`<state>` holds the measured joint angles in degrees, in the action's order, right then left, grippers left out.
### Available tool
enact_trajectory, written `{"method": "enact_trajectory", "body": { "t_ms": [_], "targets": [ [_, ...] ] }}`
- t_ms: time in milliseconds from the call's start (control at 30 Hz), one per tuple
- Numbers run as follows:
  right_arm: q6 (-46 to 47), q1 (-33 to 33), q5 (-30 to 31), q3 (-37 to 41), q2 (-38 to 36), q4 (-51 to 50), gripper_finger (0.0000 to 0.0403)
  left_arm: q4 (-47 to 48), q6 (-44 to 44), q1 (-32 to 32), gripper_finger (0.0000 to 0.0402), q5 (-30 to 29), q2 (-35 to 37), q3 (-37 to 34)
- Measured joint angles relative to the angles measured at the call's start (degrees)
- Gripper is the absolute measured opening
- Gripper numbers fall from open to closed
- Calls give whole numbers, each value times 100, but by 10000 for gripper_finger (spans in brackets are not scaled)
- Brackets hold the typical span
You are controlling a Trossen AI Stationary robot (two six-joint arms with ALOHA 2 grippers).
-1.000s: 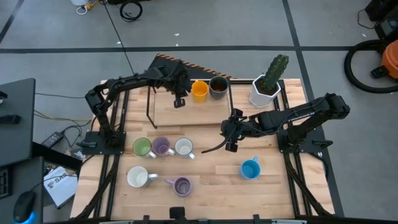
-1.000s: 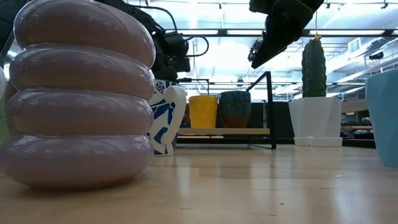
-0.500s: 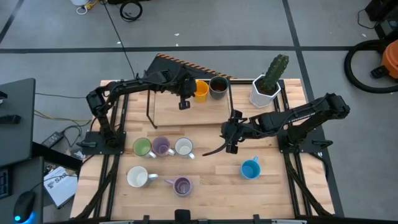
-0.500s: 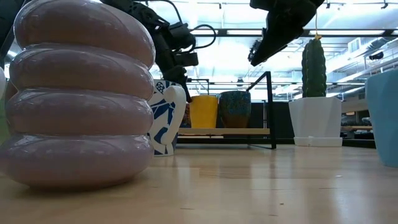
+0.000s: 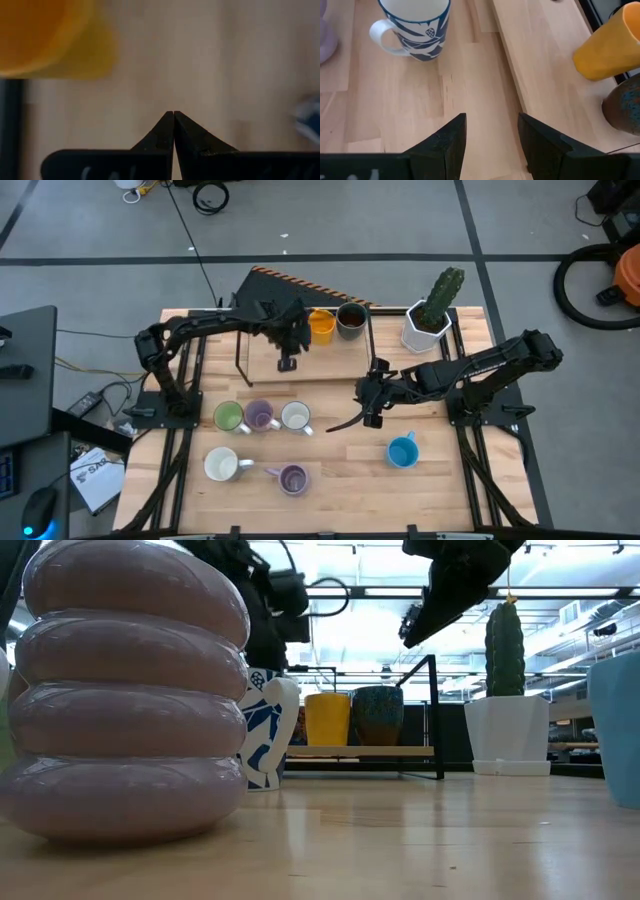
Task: Place coffee mugs
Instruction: Put the purple mug on the shelf
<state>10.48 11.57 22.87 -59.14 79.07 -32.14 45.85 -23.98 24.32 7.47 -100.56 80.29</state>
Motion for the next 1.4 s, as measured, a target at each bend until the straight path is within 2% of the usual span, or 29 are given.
{"method": "enact_trajectory", "body": {
  "t_ms": [267,500,633,767,1033,1233,1400],
  "targets": [
    [-370,-1,1,38,0,42,183,1122,469,-1163,16,514,293,0],
    [-877,-45,7,40,0,41,183,1341,1410,-2292,16,851,446,0],
    [-1195,-216,17,40,0,51,183,1017,2297,-2920,16,771,578,0],
    [-1255,-410,28,42,-20,54,183,676,3687,-3441,16,752,580,2],
    [-1224,-463,230,44,-303,18,183,468,6042,-4379,14,-85,573,130],
    [-1257,-459,105,44,-457,-101,183,321,7211,-5101,8,-1000,479,442],
    [-1398,-459,107,44,-494,-222,183,199,7993,-5477,7,-1397,30,954]
  ]
}}
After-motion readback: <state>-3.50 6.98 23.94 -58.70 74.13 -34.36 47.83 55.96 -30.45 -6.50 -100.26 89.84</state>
